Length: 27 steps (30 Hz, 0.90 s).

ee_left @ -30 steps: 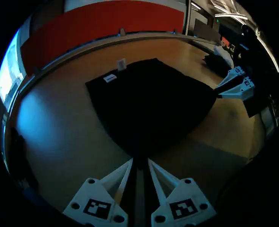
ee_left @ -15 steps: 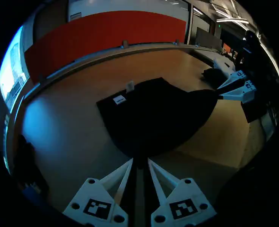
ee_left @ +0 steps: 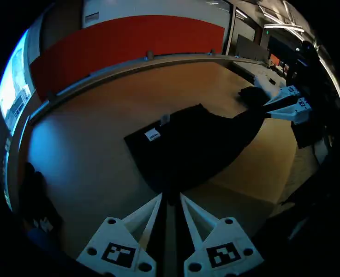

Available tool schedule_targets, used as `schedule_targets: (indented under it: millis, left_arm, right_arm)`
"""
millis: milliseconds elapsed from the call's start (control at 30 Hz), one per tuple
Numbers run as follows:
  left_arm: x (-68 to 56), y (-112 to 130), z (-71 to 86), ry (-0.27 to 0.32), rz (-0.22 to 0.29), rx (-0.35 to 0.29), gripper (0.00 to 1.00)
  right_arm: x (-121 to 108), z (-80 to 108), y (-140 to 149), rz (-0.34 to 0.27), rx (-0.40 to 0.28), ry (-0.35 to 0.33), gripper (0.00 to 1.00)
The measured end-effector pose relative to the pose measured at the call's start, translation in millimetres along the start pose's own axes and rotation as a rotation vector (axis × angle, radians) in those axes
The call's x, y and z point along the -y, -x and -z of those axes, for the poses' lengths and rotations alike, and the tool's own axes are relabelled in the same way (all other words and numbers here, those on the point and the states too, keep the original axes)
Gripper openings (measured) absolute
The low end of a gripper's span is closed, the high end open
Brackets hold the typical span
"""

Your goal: Fold towel

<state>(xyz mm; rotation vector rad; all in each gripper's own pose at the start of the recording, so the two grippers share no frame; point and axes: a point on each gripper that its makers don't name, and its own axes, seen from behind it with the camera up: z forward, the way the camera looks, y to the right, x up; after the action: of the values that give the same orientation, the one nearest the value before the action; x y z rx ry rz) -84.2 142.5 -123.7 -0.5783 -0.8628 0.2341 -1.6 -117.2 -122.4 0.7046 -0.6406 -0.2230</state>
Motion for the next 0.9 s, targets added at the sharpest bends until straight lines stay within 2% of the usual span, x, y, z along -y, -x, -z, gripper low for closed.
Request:
schedule_targets:
  millis: [300,667,900]
  left_arm:
    - [-8.2,0,13.9,0.013,-0.021,0.010,0.11]
    - [-10.8,3,12.2,0.017,-0.017,0.023,0.11]
    - [-4.7,-3,6.7,0.014,0.005,0.021,0.11]
  right_arm:
    - [7,17.6,-5,-0.006,-0.005,-0.005,0.17]
    - [9,17.6,-1,0.001,0.010,-0.011,0.17]
    - [4,12.2,1,0.009,0.025,-0.012,0.17]
